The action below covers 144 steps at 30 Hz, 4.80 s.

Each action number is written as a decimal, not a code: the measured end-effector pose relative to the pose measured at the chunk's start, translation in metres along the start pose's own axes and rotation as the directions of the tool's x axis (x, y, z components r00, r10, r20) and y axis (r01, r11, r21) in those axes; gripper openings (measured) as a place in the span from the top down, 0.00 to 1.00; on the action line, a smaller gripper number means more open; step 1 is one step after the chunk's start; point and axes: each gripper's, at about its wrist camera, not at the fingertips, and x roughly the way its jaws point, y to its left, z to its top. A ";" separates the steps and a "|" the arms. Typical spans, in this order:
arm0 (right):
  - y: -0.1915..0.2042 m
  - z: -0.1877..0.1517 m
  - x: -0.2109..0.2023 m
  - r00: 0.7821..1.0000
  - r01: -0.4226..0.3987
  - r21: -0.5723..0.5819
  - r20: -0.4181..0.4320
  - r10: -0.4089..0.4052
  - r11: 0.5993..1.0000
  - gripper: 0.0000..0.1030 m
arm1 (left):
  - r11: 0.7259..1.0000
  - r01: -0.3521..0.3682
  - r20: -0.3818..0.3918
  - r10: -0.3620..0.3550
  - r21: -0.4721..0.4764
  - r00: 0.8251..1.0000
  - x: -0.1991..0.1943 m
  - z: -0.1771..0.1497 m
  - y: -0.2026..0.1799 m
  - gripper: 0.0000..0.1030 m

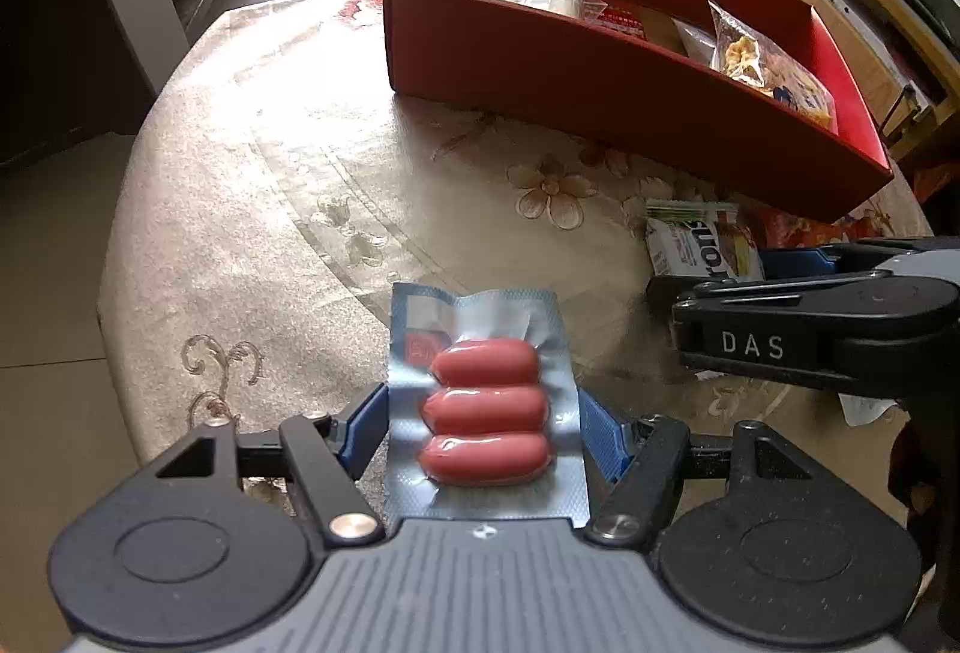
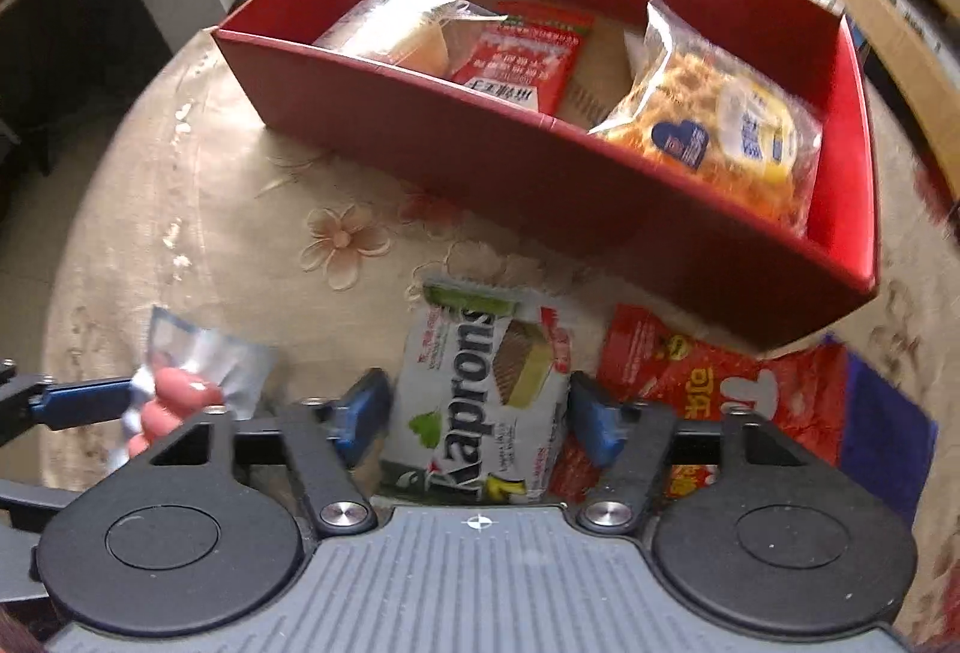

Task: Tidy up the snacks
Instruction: 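Lift the sausage pack with the left gripper while the right grasps the Kaprons wafer bag, then carry the sausage pack and Kaprons bag over the red box, then lower both snacks into the box and open both grippers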

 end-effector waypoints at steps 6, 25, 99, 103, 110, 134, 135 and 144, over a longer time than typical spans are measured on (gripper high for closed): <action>0.000 -0.009 -0.010 1.000 -0.007 -0.033 0.001 0.007 0.999 0.36 | 1.000 0.010 0.008 -0.010 0.029 1.000 -0.005 -0.002 -0.007 0.35; -0.011 -0.084 -0.043 0.999 0.009 0.002 -0.034 -0.009 1.000 0.36 | 0.990 0.008 -0.028 -0.004 0.141 1.000 -0.004 -0.039 -0.028 0.35; -0.057 -0.004 -0.098 0.942 -0.023 0.154 0.335 -0.030 0.988 0.37 | 0.999 -0.008 0.285 -0.006 0.049 0.958 -0.057 0.088 -0.055 0.36; -0.064 0.013 -0.095 0.935 -0.033 0.171 0.354 -0.031 0.985 0.37 | 0.999 -0.017 0.306 0.003 0.041 0.952 -0.053 0.110 -0.057 0.36; -0.080 0.038 -0.075 0.935 -0.018 0.193 0.350 -0.052 0.981 0.37 | 0.999 -0.041 0.299 0.032 0.024 0.954 -0.026 0.145 -0.066 0.36; -0.081 0.052 -0.024 0.962 0.023 0.167 0.263 -0.067 0.986 0.30 | 0.994 -0.113 0.257 0.108 0.008 0.961 0.016 0.150 -0.060 0.34; -0.082 0.051 -0.025 0.961 0.026 0.168 0.267 -0.071 0.985 0.29 | 0.994 -0.105 0.262 0.101 0.002 0.960 0.012 0.150 -0.059 0.34; -0.084 0.049 -0.035 0.951 0.037 0.169 0.298 -0.087 0.985 0.25 | 0.997 -0.077 0.311 0.083 -0.031 0.947 -0.010 0.149 -0.050 0.27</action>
